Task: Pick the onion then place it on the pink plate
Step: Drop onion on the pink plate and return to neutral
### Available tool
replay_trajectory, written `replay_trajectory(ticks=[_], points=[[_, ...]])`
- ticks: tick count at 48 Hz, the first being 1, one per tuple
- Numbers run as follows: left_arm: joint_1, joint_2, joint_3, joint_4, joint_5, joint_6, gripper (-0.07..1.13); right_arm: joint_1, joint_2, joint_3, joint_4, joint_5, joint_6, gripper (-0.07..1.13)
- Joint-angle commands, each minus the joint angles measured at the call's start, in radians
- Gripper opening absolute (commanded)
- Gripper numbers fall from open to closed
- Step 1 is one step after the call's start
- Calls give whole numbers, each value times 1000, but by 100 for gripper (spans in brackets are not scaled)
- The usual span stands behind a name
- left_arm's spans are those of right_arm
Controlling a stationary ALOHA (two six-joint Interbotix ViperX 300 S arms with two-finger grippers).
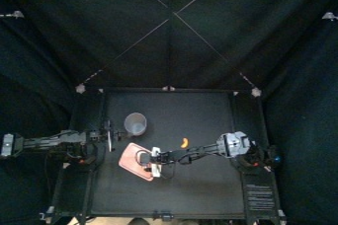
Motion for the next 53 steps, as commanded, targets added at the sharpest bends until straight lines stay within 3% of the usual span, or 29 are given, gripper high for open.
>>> replay_trajectory(ticks=[1, 12, 29, 53], points=[[5, 3, -9, -2, -5, 3, 7, -20, -15, -61, -31, 5, -8, 83], [5, 3, 0, -2, -3, 2, 7, -41, -11, -78, -84, 2, 0, 95], [5, 3, 0, -2, 8, 2, 7, -43, -118, 21, -91, -18, -3, 96], [-2, 2, 20, 31, 17, 8, 6, -43, -442, 486, -66, -471, -2, 96]])
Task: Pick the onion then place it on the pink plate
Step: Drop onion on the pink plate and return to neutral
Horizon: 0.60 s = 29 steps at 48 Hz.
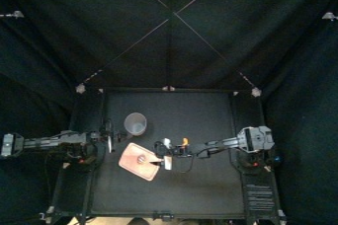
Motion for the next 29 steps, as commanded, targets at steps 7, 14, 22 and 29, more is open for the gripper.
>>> replay_trajectory(ticks=[7, 14, 22, 29], points=[[-5, 2, -11, 71, -12, 5, 6, -20, -166, 167, 0, -123, -8, 96], [-3, 0, -12, 115, -52, 5, 6, -37, -249, 244, 6, -127, -3, 96], [-6, 0, -11, 187, -114, 3, 6, -66, -342, 316, 3, -129, -3, 96], [-6, 0, -11, 210, -129, 3, 6, -94, -431, 362, 2, -137, -3, 96]])
